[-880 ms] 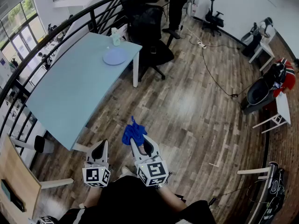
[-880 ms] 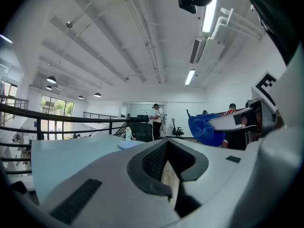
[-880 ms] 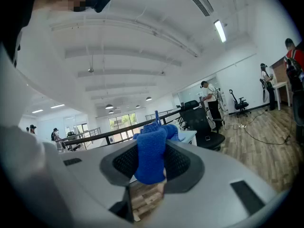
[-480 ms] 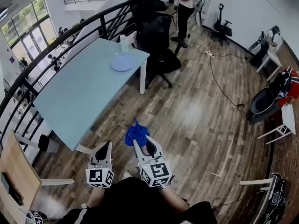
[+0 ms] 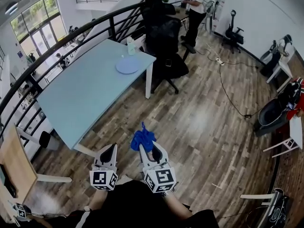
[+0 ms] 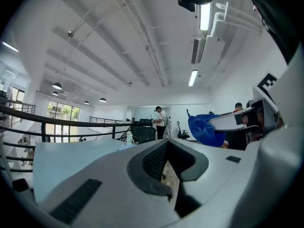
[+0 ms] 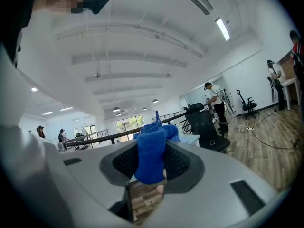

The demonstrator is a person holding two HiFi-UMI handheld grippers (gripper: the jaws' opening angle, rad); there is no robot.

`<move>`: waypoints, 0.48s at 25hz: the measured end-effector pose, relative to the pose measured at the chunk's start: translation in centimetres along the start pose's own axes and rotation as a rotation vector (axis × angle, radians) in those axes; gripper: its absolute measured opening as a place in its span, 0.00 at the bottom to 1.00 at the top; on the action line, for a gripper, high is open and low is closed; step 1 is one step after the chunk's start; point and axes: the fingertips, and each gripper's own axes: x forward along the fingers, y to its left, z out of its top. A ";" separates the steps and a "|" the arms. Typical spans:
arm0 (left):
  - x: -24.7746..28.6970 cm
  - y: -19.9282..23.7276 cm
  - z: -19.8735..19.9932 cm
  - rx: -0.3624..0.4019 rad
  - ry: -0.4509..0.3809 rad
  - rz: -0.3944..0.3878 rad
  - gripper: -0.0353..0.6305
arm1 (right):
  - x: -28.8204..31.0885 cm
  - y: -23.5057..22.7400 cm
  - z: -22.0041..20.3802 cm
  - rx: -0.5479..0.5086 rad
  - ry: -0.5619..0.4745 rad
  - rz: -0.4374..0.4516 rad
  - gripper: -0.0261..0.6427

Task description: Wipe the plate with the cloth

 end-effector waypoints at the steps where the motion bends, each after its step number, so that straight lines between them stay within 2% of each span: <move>1: 0.1 -0.4 0.0 0.000 -0.001 0.004 0.05 | -0.3 -0.5 0.1 -0.002 0.001 -0.005 0.22; 7: 0.0 -1.9 -0.6 0.000 0.005 0.007 0.05 | -1.8 -1.8 -0.3 -0.034 0.010 -0.030 0.22; 12: 0.9 -2.2 -0.3 0.003 -0.005 0.014 0.05 | -1.3 -2.7 0.2 -0.042 0.010 -0.018 0.22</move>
